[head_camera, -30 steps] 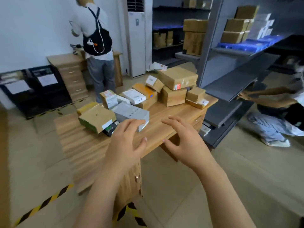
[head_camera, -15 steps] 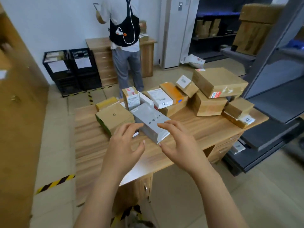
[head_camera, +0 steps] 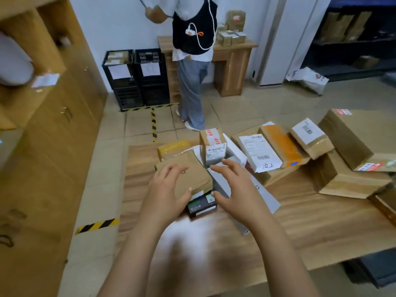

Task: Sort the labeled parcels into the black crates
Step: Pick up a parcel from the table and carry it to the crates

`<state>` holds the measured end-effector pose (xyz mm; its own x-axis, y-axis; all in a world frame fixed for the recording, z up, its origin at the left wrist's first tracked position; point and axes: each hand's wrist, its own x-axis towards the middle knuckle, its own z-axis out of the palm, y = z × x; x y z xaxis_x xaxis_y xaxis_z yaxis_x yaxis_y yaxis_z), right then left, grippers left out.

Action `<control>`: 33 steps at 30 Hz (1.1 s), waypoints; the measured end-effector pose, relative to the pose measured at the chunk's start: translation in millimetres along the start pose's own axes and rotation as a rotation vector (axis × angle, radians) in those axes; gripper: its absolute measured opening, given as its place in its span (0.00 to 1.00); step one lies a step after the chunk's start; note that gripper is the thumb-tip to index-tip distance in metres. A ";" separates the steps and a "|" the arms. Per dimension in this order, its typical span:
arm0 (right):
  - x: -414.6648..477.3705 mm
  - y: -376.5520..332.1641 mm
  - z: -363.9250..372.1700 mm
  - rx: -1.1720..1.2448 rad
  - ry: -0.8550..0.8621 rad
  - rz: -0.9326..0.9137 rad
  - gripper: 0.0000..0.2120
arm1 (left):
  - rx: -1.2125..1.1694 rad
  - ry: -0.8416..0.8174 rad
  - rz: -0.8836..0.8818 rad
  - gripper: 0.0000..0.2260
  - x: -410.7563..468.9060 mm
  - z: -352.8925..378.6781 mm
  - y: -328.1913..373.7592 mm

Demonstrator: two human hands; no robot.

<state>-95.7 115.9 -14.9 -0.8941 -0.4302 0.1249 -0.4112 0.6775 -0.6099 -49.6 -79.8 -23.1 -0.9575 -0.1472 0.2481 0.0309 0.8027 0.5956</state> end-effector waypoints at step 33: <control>43.1 44.1 105.0 0.016 -0.294 0.067 0.38 | -0.038 -0.156 -0.558 0.49 -19.4 63.9 -78.5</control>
<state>-133.6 64.6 -118.5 -0.8282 -0.5409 -0.1466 -0.3484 0.7017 -0.6215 -51.8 -103.0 -123.4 -0.8626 -0.4531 -0.2249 -0.4831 0.6061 0.6319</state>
